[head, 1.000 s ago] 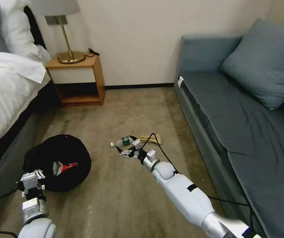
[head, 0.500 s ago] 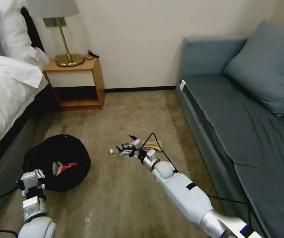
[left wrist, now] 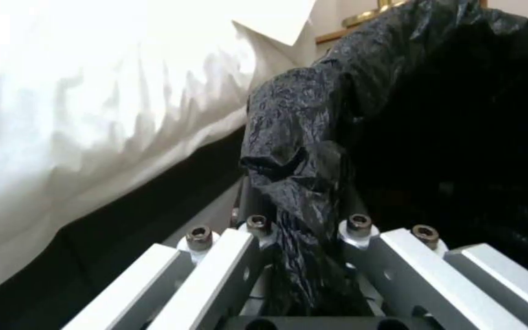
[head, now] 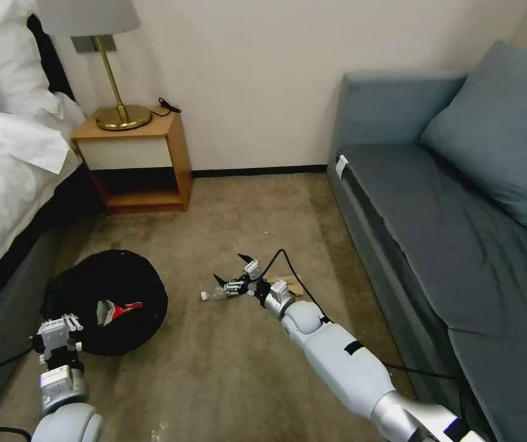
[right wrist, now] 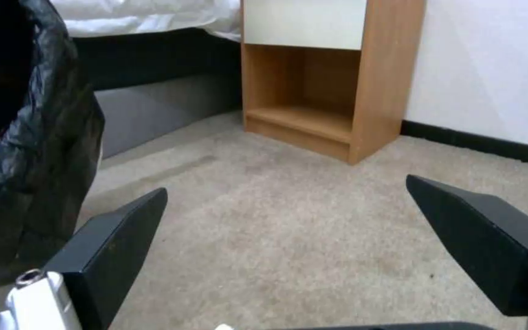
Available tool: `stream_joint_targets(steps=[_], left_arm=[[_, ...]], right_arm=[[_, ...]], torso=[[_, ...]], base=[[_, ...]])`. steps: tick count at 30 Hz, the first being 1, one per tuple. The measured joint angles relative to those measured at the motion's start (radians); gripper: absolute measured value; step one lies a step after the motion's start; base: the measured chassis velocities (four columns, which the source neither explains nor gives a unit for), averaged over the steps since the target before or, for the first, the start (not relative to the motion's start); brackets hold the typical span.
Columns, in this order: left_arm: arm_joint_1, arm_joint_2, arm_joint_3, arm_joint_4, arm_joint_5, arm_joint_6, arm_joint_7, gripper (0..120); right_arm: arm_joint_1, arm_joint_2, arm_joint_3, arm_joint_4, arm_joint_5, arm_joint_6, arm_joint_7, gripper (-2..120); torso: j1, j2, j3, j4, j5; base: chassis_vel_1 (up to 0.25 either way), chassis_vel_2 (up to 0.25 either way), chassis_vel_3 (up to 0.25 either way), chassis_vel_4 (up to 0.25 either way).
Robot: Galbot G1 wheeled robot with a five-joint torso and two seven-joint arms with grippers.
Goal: Pick up the trash bin, then pick up the garbage on the floor and place it into the trash bin.
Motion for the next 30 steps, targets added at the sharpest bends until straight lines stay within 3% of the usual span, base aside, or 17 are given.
stream_joint_targets(steps=[17,23,30], left_arm=[[0.008,-0.008,-0.007,0.000,0.003,0.000,0.001,7],[0.015,0.006,-0.020,0.017,-0.010,-0.001,0.002,7],[0.026,0.021,-0.031,0.028,-0.028,-0.001,0.002,7]], right_arm=[[0.009,-0.030,-0.025,0.018,0.010,-0.032,-0.015,100],[0.091,-0.034,-0.034,-0.051,-0.013,-0.094,-0.172,100],[0.205,0.031,-0.012,-0.225,-0.082,-0.065,-0.300,100]], torso=[[0.000,0.000,0.000,-0.0002,0.0000],[0.000,0.000,0.000,-0.0001,0.0000],[0.000,0.000,0.000,0.0000,0.0000]], base=[[-0.088,0.087,0.093,-0.087],[0.000,0.000,0.000,0.000],[0.000,0.000,0.000,0.000]])
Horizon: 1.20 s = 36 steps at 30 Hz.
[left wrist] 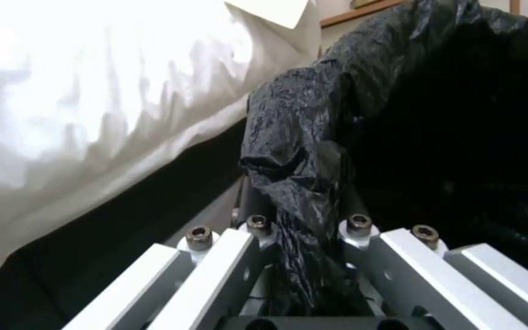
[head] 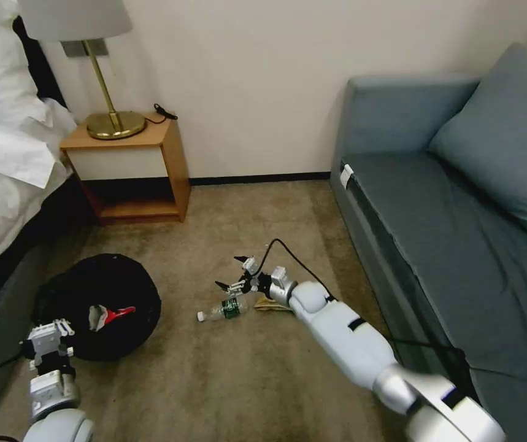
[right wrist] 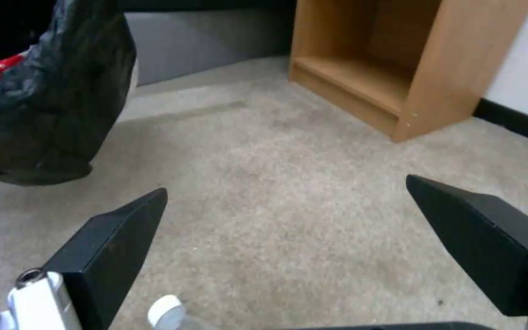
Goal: Pick up the trash bin, then pick up the garbage on the floor and place it into the trash bin.
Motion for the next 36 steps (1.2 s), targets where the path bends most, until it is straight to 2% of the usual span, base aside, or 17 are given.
stream_joint_targets(steps=[4,7,12,13,22,28,36], left_arm=[[0.005,0.000,-0.002,0.002,-0.005,-0.001,0.000,7],[0.010,-0.002,-0.003,0.006,-0.005,-0.002,0.000,7],[0.012,-0.004,-0.003,0.007,-0.006,-0.003,0.000,7],[0.013,-0.005,-0.003,0.007,-0.006,-0.003,0.001,7],[0.024,-0.003,-0.006,-0.003,-0.013,-0.003,0.001,7],[0.035,-0.004,-0.008,-0.006,-0.016,-0.009,0.001,7],[0.044,0.000,-0.011,0.007,-0.026,-0.026,0.001,7]], right_arm=[[0.044,0.028,0.002,-0.077,-0.024,0.016,-0.035,100],[0.085,0.057,0.012,-0.152,-0.115,0.030,-0.072,100],[0.109,0.083,0.017,-0.199,-0.175,0.032,-0.084,100],[0.123,0.100,0.032,-0.237,-0.217,0.038,-0.087,100],[0.179,0.105,0.068,-0.379,-0.333,0.059,-0.079,100],[0.169,0.104,0.056,-0.392,-0.379,0.064,-0.079,100],[0.113,0.103,0.031,-0.303,-0.312,0.086,-0.083,100]], torso=[[0.000,0.000,0.000,0.0000,0.0000],[0.000,0.000,0.000,0.0000,-0.0001],[0.000,0.000,0.000,-0.0001,-0.0001],[0.000,0.000,0.000,0.0002,0.0000],[0.000,0.000,0.000,-0.0004,0.0000],[0.000,0.000,0.000,-0.0002,-0.0001],[0.000,0.000,0.000,0.0000,0.0000]], base=[[0.000,0.000,0.000,0.000],[0.000,0.000,0.000,0.000],[0.000,0.000,0.000,0.000],[0.000,0.000,0.000,0.000],[0.000,0.000,0.000,0.000],[0.000,0.000,0.000,0.000],[0.000,0.000,0.000,0.000]])
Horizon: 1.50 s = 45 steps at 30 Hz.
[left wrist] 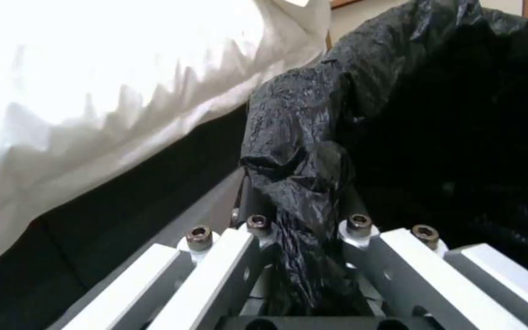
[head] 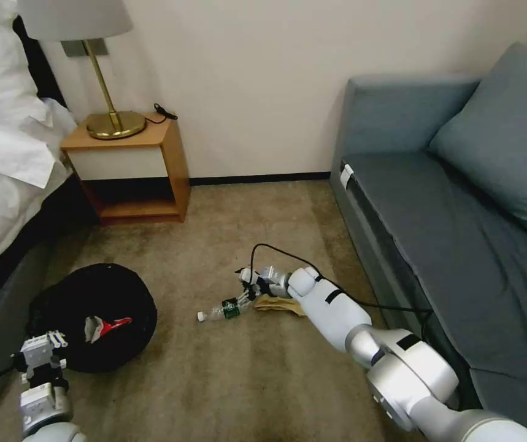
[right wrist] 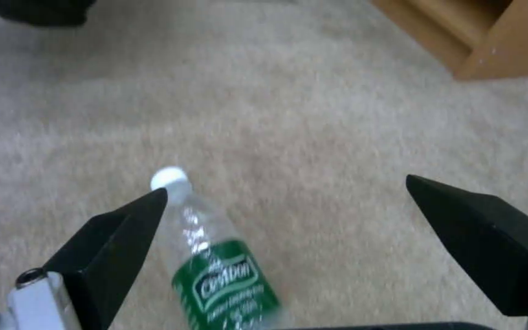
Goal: Pick up the trash bin, then pick up the garbage on the floor and place it into the trash bin.
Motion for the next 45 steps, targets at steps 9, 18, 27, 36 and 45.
stream_joint_targets(steps=[9,18,27,36,45], left_arm=[[-0.013,0.001,0.012,-0.003,0.001,0.007,0.002,7],[-0.024,0.003,0.018,0.009,0.001,0.012,0.002,7],[-0.038,0.003,0.023,0.019,0.002,0.018,0.003,7],[-0.060,0.001,0.029,0.040,0.005,0.022,0.003,7],[-0.074,0.001,0.030,0.058,0.006,0.022,0.004,7]], right_arm=[[-0.024,-0.001,-0.021,0.048,0.026,-0.002,-0.011,100],[-0.049,-0.001,-0.035,0.066,0.035,-0.005,-0.025,100],[-0.056,-0.001,-0.045,0.071,0.037,-0.006,-0.047,100],[-0.056,-0.001,-0.045,0.062,0.038,-0.005,-0.059,100],[-0.056,-0.001,-0.037,0.055,0.039,0.000,-0.061,100]], torso=[[0.000,0.000,0.000,-0.0001,0.0000],[0.000,0.000,0.000,-0.0002,0.0000],[0.000,0.000,0.000,-0.0002,0.0000],[0.000,0.000,0.000,-0.0001,0.0000],[0.000,0.000,0.000,-0.0002,0.0000]], base=[[0.000,0.000,0.000,0.000],[0.000,0.000,0.000,0.000],[0.000,0.000,0.000,0.000],[0.000,0.000,0.000,0.000],[0.000,0.000,0.000,0.000]])
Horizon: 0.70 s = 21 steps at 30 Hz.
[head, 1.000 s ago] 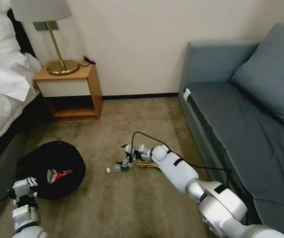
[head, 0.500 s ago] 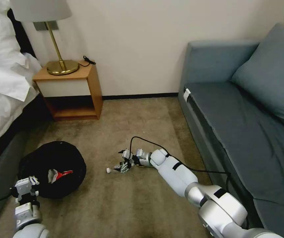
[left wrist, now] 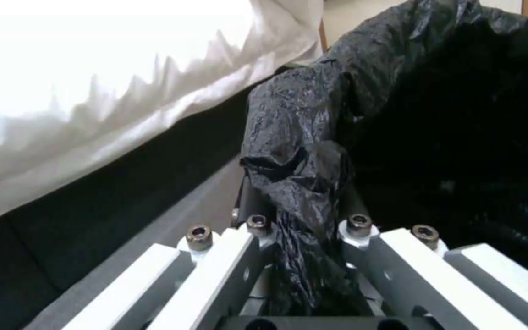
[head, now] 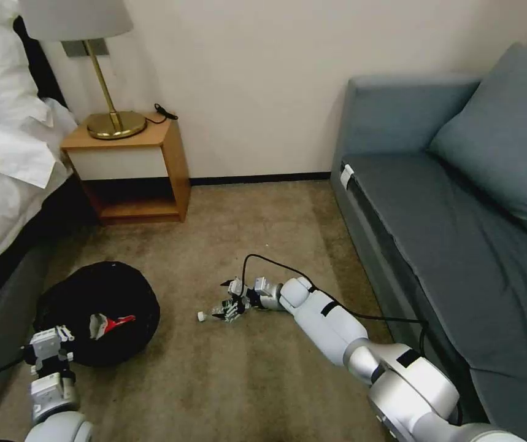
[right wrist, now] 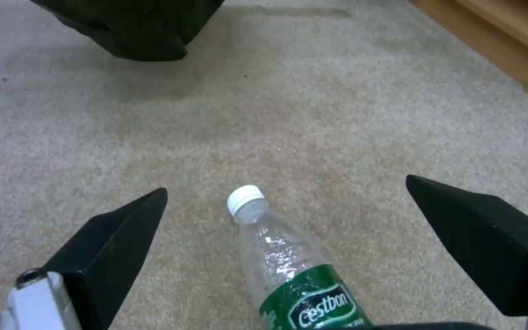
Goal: Pick up the trash bin, then pick up the garbage on the floor and place it into the trash bin.
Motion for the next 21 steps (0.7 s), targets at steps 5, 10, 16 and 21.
stream_joint_targets(steps=[5,10,16,21], left_arm=[[-0.005,-0.001,0.001,0.005,0.000,-0.001,0.000,7],[-0.007,0.000,0.001,0.009,0.001,-0.002,0.001,7],[-0.008,0.000,0.001,0.012,0.001,-0.005,0.001,7],[-0.008,-0.002,0.001,0.012,0.001,-0.006,0.001,7]], right_arm=[[0.000,0.000,0.003,-0.004,0.001,0.002,-0.002,100],[0.000,0.000,0.008,-0.007,0.001,0.004,-0.005,100],[-0.001,0.000,0.012,-0.010,0.001,0.011,-0.005,100],[-0.003,0.000,0.027,-0.012,0.003,0.019,-0.002,100]], torso=[[0.000,0.000,0.000,0.0000,0.0000],[0.000,0.000,0.000,0.0000,0.0001],[0.000,0.000,0.000,0.0000,0.0000],[0.000,0.000,0.000,0.0001,0.0000]], base=[[0.000,0.000,0.000,0.000],[0.000,0.000,0.000,0.000],[0.000,0.000,0.000,0.000],[0.000,0.000,0.000,0.000]])
